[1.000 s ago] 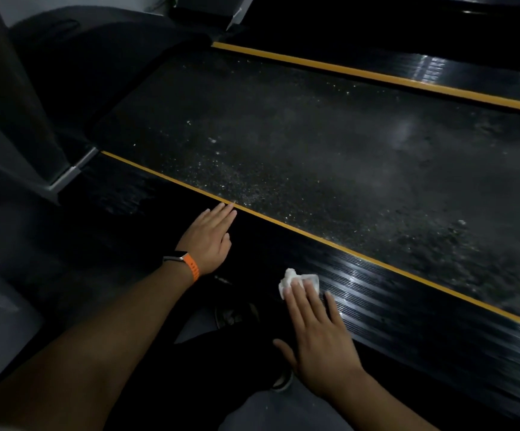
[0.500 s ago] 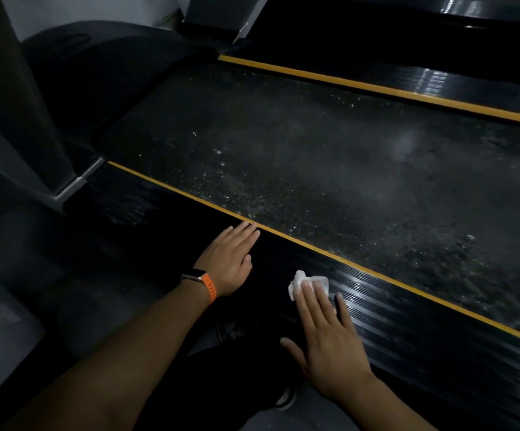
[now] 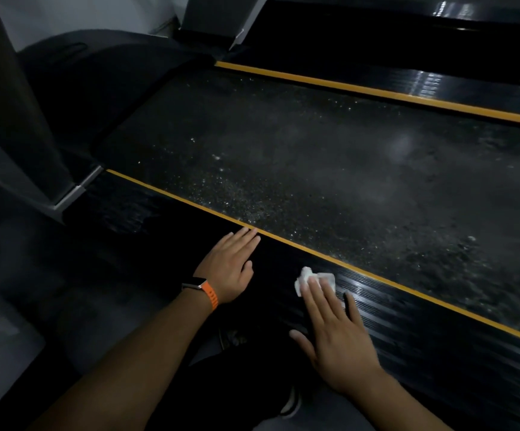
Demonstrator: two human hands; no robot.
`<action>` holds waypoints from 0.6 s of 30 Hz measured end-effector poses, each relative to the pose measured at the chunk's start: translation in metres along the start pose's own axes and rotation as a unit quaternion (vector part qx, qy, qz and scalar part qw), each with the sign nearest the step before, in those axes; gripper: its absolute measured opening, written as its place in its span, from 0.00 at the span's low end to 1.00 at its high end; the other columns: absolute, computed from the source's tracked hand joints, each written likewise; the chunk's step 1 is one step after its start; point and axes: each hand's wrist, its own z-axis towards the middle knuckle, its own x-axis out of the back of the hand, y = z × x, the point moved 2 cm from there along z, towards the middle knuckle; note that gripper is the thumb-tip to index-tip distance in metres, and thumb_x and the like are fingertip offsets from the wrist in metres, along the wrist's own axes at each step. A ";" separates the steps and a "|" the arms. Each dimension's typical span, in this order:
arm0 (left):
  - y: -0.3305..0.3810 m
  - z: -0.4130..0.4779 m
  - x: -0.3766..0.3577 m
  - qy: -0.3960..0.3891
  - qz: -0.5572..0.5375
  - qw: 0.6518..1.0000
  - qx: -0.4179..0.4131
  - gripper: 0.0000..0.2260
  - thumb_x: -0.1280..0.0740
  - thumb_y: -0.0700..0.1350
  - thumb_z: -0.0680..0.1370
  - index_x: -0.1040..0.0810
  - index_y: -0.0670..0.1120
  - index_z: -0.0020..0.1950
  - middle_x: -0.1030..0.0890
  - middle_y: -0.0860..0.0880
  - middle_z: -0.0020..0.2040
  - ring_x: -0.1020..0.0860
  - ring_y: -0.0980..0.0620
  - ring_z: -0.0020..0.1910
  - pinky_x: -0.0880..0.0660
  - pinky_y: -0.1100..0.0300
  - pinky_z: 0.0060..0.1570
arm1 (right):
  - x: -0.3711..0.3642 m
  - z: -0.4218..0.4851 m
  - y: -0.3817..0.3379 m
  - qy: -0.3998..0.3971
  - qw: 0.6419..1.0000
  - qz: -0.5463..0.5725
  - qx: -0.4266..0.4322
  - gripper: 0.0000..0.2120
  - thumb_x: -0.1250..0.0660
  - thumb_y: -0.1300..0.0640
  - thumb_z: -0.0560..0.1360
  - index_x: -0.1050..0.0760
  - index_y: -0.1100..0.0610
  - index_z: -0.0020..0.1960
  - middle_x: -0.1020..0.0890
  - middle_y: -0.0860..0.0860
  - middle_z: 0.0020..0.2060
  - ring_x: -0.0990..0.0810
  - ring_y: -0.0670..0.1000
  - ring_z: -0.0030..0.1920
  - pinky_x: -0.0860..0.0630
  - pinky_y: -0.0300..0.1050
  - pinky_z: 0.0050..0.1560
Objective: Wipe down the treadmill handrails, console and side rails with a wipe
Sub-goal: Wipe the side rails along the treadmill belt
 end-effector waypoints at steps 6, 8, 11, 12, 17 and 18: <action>0.001 0.000 0.001 0.009 -0.003 1.000 -0.002 0.29 0.47 0.50 0.79 0.34 0.43 0.80 0.37 0.47 0.82 0.42 0.50 0.82 0.45 0.49 0.80 | 0.009 0.055 -0.032 -0.040 0.999 0.013 0.023 0.41 0.60 0.30 0.83 0.45 0.59 0.84 0.45 0.56 0.83 0.50 0.57 0.83 0.54 0.61 0.81; 0.001 0.000 0.001 0.009 -0.003 1.000 0.001 0.29 0.47 0.50 0.79 0.34 0.43 0.80 0.37 0.47 0.81 0.43 0.51 0.82 0.46 0.49 0.81 | 0.016 0.076 -0.039 -0.079 0.996 0.006 0.038 0.43 0.66 0.29 0.80 0.61 0.57 0.85 0.63 0.52 0.82 0.66 0.55 0.82 0.69 0.60 0.79; 0.001 0.000 0.002 0.010 -0.006 1.000 -0.003 0.29 0.47 0.50 0.79 0.33 0.43 0.80 0.36 0.46 0.81 0.42 0.50 0.82 0.45 0.49 0.80 | 0.017 0.072 -0.032 -0.081 0.996 0.001 0.033 0.44 0.64 0.28 0.80 0.56 0.57 0.85 0.57 0.53 0.83 0.60 0.55 0.83 0.66 0.60 0.80; 0.001 0.000 0.002 0.009 -0.005 1.000 -0.005 0.29 0.47 0.50 0.80 0.33 0.43 0.80 0.36 0.46 0.81 0.42 0.49 0.82 0.44 0.48 0.80 | 0.014 0.062 -0.025 -0.068 0.997 -0.002 0.022 0.42 0.61 0.29 0.82 0.48 0.58 0.85 0.48 0.54 0.84 0.52 0.56 0.84 0.58 0.61 0.80; 0.001 -0.001 0.002 0.001 -0.006 1.000 0.000 0.29 0.49 0.52 0.81 0.36 0.44 0.81 0.39 0.48 0.82 0.45 0.51 0.82 0.48 0.51 0.81 | 0.005 0.016 0.006 -0.040 0.999 0.000 -0.009 0.40 0.54 0.30 0.84 0.39 0.59 0.83 0.38 0.55 0.82 0.42 0.58 0.82 0.47 0.63 0.77; 0.002 -0.001 0.002 0.001 -0.005 1.000 -0.001 0.29 0.49 0.52 0.81 0.36 0.44 0.81 0.39 0.48 0.82 0.44 0.51 0.82 0.48 0.51 0.81 | 0.006 0.019 0.004 -0.050 0.999 0.001 -0.009 0.40 0.54 0.30 0.84 0.38 0.60 0.82 0.37 0.56 0.81 0.41 0.58 0.82 0.46 0.63 0.76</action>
